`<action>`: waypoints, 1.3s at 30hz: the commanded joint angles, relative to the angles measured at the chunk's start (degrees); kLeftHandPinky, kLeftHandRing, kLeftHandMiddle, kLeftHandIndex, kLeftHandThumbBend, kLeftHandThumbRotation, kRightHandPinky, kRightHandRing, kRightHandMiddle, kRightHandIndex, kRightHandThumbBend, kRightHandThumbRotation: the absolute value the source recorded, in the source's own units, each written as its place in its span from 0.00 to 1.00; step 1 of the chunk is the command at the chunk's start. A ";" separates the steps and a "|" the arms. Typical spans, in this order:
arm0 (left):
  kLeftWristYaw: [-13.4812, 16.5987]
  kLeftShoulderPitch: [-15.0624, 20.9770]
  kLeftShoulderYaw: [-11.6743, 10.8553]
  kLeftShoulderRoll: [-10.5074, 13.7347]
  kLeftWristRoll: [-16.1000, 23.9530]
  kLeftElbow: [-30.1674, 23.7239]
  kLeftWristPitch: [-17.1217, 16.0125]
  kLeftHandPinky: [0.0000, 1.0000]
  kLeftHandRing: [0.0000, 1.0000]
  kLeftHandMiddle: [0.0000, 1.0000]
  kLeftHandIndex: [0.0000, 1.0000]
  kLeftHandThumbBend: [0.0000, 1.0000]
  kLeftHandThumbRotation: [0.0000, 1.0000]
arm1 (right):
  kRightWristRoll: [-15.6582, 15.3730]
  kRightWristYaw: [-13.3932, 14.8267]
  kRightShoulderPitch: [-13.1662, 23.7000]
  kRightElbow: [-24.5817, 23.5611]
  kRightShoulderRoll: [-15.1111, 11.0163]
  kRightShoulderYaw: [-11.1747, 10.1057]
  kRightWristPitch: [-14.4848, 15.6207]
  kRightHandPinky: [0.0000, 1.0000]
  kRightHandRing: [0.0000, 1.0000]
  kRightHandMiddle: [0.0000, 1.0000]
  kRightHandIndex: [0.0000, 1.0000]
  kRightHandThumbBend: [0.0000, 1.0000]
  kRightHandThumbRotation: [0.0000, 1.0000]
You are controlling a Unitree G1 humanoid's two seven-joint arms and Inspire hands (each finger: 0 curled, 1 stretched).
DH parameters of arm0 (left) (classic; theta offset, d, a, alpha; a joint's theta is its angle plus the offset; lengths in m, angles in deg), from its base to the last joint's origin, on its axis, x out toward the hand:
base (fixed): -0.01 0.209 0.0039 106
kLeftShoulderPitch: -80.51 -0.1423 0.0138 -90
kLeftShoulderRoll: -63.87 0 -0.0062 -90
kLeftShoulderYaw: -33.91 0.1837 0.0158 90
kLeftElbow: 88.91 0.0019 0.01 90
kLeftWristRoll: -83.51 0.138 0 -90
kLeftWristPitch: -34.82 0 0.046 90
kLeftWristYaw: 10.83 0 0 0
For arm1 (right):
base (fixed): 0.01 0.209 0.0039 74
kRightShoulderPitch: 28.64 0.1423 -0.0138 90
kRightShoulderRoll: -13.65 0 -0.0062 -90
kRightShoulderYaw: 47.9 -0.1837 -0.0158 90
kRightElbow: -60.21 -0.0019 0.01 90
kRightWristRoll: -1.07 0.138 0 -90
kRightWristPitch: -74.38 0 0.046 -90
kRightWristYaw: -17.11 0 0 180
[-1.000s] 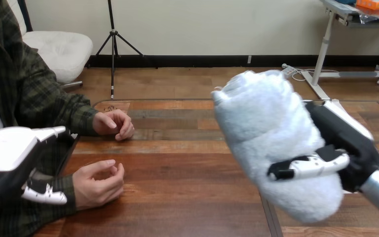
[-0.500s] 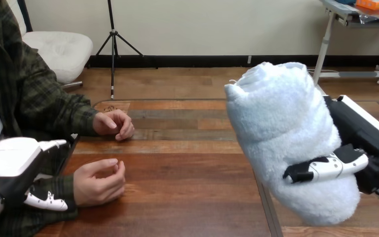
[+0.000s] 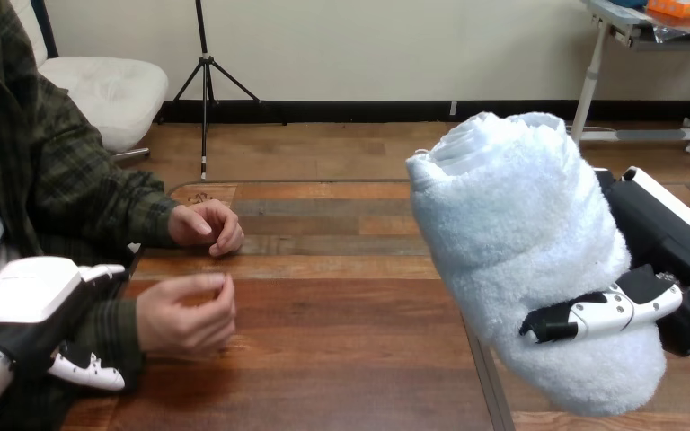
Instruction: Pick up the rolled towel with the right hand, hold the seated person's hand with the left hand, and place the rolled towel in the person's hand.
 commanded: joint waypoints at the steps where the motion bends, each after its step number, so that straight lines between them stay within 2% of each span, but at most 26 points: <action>1: -1.15 3.75 1.34 2.02 -0.94 0.54 0.56 0.75 0.82 0.84 0.85 1.00 0.38 | 1.77 1.16 1.18 -2.59 -0.32 -2.51 -0.60 0.04 0.10 0.16 0.18 0.70 0.00; 11: -2.19 4.03 2.70 2.65 -0.93 0.59 0.74 0.71 0.80 0.83 0.84 1.00 0.38 | 5.58 0.42 0.94 -2.55 -0.90 -3.43 2.62 0.05 0.10 0.17 0.20 0.70 0.00; 19: -3.08 3.65 3.63 3.26 -0.42 -0.02 1.15 0.71 0.77 0.81 0.83 1.00 0.35 | 5.49 0.41 1.15 -2.81 -0.79 -3.52 2.11 0.05 0.10 0.17 0.20 0.69 0.00; 23: -3.96 3.15 4.01 3.59 -0.03 -1.10 1.85 0.71 0.76 0.80 0.82 1.00 0.35 | 6.17 0.60 1.15 -3.19 -0.93 -3.63 3.01 0.05 0.10 0.17 0.20 0.68 0.00; 35: -2.58 3.23 5.07 3.17 -0.28 1.78 1.80 0.67 0.71 0.75 0.77 1.00 0.32 | 5.46 0.71 1.30 -3.24 -0.96 -3.99 2.16 0.05 0.10 0.16 0.20 0.67 0.00; 39: -1.45 2.72 4.81 2.61 -0.88 1.73 2.23 0.64 0.68 0.71 0.73 1.00 0.26 | 5.53 0.41 1.54 -2.85 -1.02 -4.12 1.95 0.05 0.11 0.17 0.20 0.67 0.00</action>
